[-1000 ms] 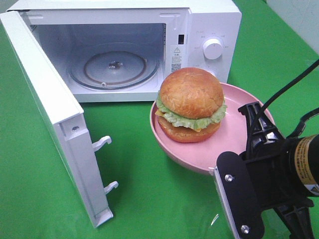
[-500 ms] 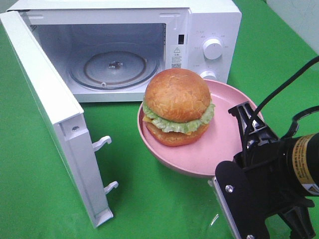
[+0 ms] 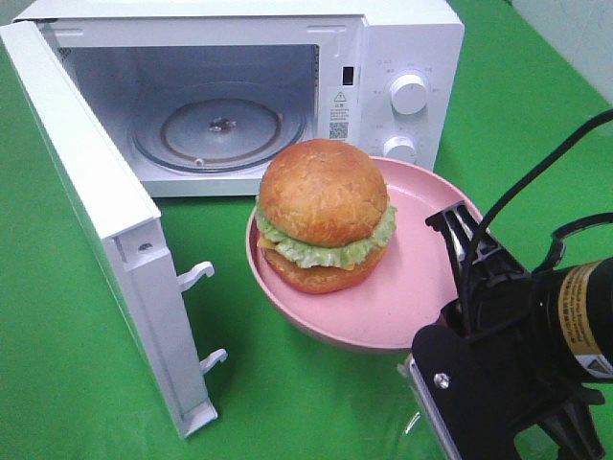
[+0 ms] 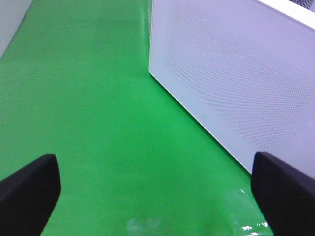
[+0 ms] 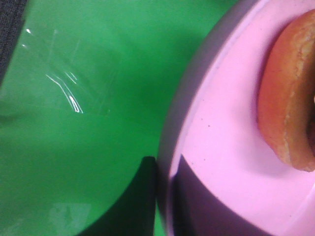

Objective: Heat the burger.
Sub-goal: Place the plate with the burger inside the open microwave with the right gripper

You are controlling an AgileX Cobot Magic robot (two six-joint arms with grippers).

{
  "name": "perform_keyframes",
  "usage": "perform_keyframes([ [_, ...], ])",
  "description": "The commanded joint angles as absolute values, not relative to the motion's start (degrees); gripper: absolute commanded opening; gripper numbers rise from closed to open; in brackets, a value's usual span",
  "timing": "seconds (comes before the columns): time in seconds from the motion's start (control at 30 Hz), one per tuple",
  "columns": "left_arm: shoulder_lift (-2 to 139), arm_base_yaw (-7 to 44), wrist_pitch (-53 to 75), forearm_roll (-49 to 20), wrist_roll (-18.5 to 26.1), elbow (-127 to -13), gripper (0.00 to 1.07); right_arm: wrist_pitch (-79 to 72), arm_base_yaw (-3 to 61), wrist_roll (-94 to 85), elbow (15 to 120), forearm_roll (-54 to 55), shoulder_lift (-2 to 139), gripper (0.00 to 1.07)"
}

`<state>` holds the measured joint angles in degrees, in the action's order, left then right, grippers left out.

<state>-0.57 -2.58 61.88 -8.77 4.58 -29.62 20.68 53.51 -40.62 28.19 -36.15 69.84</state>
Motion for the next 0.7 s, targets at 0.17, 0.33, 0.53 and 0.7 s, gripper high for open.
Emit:
perform_keyframes([
  [0.17,-1.20,-2.41,61.13,-9.00,4.70,-29.51,1.00,17.93,53.40,-48.64,28.53,-32.09,69.33,0.01],
  [0.33,-1.20,-2.41,61.13,-9.00,4.70,-29.51,1.00,18.74,53.40,-50.88,28.53,-30.48,69.33,0.01],
  [0.53,-1.20,-2.41,61.13,-9.00,4.70,-29.51,1.00,18.79,50.36,-53.29,28.53,-28.59,69.33,0.01],
  [0.7,-1.20,-2.41,61.13,-9.00,4.70,-29.51,1.00,18.68,47.44,-57.93,28.53,-25.55,69.33,0.01],
])
